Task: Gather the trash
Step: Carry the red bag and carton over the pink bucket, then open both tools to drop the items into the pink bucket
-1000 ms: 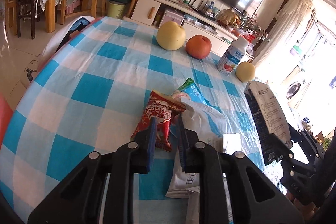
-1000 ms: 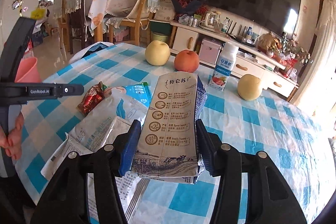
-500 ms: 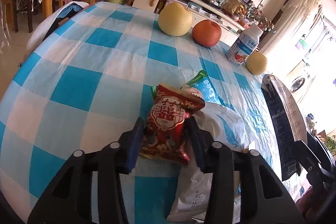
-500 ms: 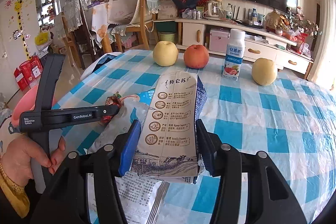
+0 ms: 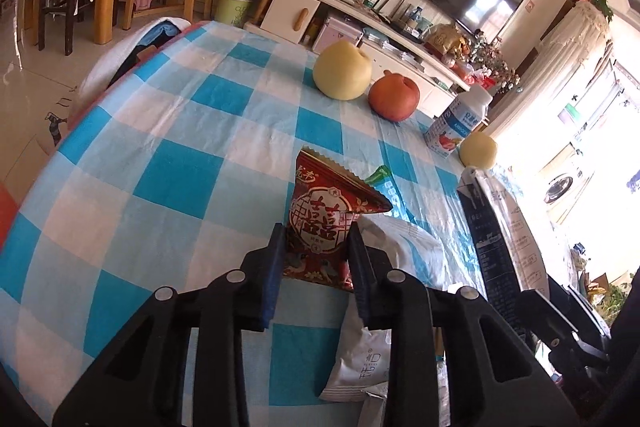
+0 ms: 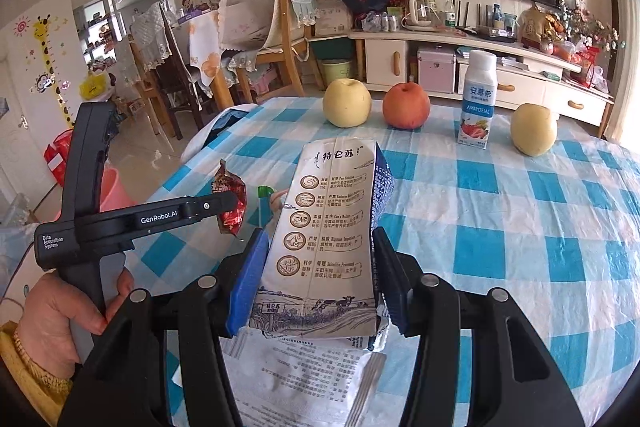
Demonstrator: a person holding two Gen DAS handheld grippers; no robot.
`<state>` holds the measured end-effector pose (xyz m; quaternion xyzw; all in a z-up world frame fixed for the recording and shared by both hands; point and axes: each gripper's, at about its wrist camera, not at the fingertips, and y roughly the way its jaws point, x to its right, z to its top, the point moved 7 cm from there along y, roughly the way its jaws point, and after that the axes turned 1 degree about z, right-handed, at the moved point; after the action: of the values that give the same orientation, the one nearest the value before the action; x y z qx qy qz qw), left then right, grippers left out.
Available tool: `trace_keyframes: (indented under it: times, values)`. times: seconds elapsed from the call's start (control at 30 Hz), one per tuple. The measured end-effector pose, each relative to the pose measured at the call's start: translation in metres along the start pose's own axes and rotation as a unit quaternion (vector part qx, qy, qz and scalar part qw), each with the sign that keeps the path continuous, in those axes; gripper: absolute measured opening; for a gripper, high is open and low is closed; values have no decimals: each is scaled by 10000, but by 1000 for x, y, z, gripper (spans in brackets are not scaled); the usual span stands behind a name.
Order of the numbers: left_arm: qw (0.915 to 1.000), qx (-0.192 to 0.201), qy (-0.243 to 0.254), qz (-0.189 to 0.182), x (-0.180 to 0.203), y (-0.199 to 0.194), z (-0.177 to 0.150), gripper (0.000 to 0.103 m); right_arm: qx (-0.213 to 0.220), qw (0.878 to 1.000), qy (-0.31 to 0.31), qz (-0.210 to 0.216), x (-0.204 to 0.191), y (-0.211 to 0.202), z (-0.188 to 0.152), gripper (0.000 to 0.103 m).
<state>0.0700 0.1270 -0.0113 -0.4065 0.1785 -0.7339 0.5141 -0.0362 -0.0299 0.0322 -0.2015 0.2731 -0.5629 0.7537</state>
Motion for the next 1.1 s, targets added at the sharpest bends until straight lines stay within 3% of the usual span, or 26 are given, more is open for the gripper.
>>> trace_keyframes:
  times: [0.33,0.53,0.77,1.0,1.03,1.07,1.1]
  values:
    - [9951,756,-612,187,-52,-68,35,32,-80,9971,-248,718,-85,7,17,54]
    - [9823,1321,-1185,604,-114,-120,54,32,-210,9871,-479,1511,-170,22,36,54]
    - [9508,1832,-2033,1452,-205,-182,57,32,-470,9667,-622,2436,-274,49,64,55]
    - [9230,1945,-2606,2057,-257,-212,49,33,-688,9527,-618,2895,-344,83,75,56]
    - [9172,1944,-2691,2204,-261,-214,48,34,-728,9525,-625,2889,-349,90,73,57]
    - [9113,1936,-2800,2315,-268,-217,45,38,-792,9539,-596,2831,-351,97,72,66]
    - [9082,1916,-2882,2354,-271,-217,44,47,-847,9548,-536,2799,-352,103,70,69]
